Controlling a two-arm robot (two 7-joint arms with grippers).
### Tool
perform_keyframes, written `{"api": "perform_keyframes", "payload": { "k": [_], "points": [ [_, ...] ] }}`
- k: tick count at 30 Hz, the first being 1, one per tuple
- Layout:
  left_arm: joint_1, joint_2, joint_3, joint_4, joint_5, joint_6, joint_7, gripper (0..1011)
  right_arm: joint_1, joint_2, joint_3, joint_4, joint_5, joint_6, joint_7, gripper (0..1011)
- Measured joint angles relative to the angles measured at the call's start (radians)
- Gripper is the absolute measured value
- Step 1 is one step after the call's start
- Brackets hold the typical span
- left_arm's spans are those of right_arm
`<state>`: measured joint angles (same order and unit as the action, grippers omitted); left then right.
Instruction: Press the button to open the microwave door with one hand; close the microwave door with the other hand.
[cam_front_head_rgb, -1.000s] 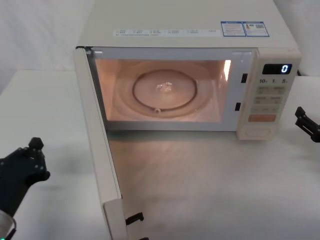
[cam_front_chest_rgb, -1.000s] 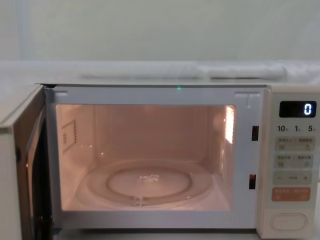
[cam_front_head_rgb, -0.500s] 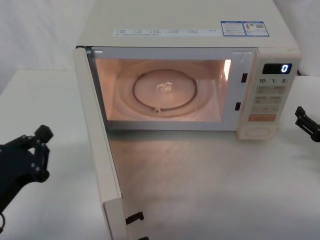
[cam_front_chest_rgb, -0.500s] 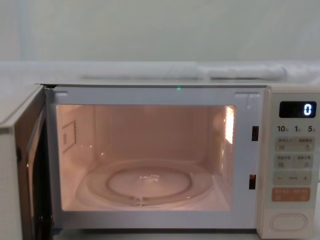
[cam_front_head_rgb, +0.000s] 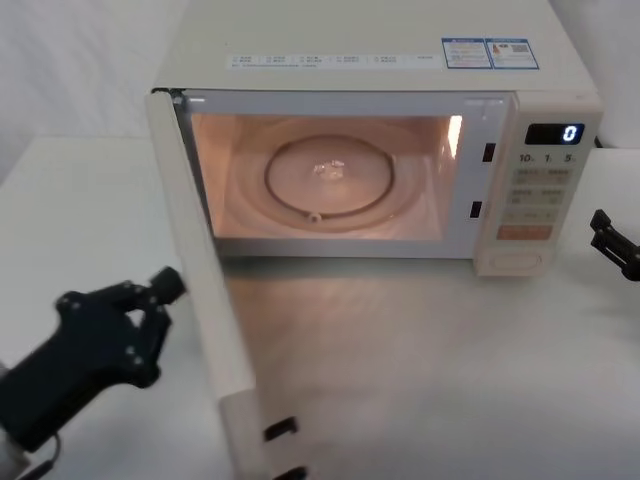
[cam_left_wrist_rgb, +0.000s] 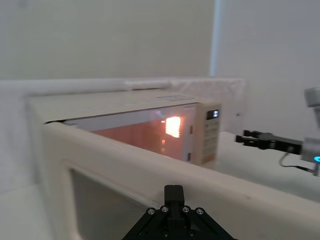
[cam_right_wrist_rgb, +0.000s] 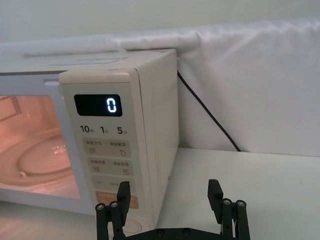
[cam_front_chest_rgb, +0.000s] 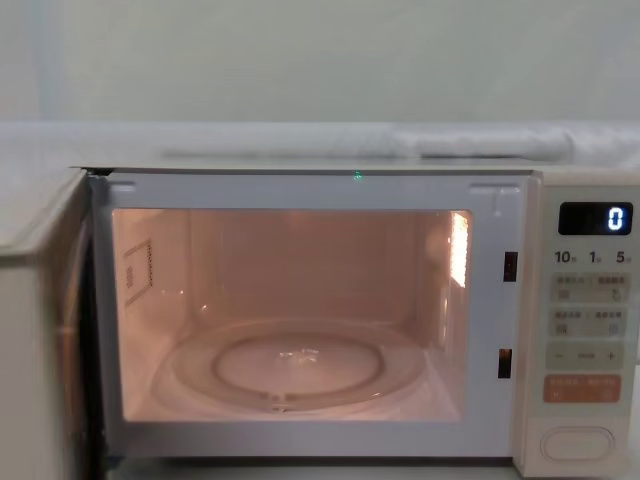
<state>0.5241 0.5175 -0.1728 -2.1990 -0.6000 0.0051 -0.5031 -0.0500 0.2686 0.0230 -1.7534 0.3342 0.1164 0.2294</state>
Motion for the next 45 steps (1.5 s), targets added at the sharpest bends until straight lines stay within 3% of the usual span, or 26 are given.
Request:
{"api": "perform_keyframes", "payload": {
  "k": [6, 12, 20, 31, 37, 45],
  "points": [
    [-0.067, 0.028, 0.075, 0.033, -0.012, 0.009, -0.022, 0, 0.000, 0.000, 0.000, 0.000, 0.000, 0.000, 0.000, 1002],
    [-0.144, 0.027, 0.155, 0.074, -0.009, 0.013, -0.015, 0, 0.000, 0.000, 0.000, 0.000, 0.000, 0.000, 0.000, 1002],
    [-0.275, -0.027, 0.293, 0.133, 0.071, 0.023, 0.084, 0, 0.000, 0.000, 0.000, 0.000, 0.000, 0.000, 0.000, 1002],
    [-0.447, -0.095, 0.464, 0.205, 0.202, 0.110, 0.209, 0, 0.000, 0.000, 0.000, 0.000, 0.000, 0.000, 0.000, 1002],
    [-0.531, -0.131, 0.531, 0.244, 0.245, 0.147, 0.218, 0, 0.000, 0.000, 0.000, 0.000, 0.000, 0.000, 0.000, 1002],
    [-0.607, -0.169, 0.580, 0.292, 0.267, 0.177, 0.213, 0, 0.000, 0.000, 0.000, 0.000, 0.000, 0.000, 0.000, 1002]
  ]
}}
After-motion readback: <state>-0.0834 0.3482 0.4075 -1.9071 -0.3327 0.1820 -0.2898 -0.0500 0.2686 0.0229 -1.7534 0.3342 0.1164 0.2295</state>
